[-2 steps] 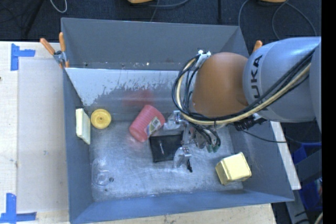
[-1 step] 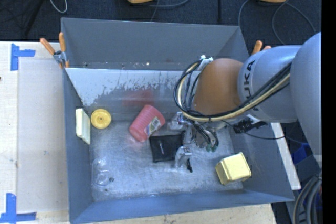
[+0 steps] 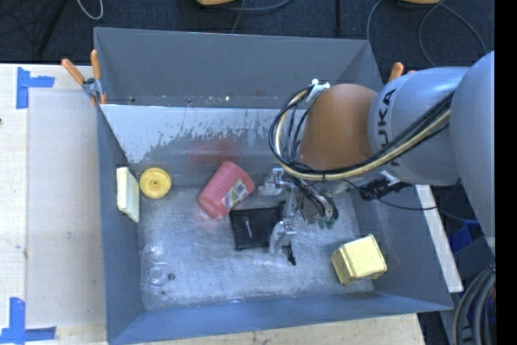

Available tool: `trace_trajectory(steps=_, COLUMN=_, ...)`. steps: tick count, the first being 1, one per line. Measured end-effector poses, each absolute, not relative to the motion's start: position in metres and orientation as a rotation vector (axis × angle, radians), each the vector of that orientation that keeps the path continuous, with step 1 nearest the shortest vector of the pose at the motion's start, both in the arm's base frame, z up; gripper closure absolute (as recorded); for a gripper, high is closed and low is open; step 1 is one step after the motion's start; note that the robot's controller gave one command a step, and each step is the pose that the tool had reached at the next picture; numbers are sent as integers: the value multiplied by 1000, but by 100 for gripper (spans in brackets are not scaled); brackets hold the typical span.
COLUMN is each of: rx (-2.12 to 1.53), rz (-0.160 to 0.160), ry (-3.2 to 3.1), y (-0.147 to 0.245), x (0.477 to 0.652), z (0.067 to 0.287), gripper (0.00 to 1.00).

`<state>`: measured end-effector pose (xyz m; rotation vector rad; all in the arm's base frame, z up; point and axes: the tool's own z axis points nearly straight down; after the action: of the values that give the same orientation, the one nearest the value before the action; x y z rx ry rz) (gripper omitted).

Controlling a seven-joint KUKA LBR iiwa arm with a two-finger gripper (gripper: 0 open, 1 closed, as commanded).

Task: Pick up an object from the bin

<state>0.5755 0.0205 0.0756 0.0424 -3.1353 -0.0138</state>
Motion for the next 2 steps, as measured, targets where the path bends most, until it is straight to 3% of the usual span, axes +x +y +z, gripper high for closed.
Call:
trace_trajectory(steps=1, rx=31, rz=-1, ry=-3142, y=22, x=569, z=80, gripper=0)
trace_trajectory(steps=2, rx=41, rz=-3, ry=-3139, y=22, x=577, z=80, gripper=100)
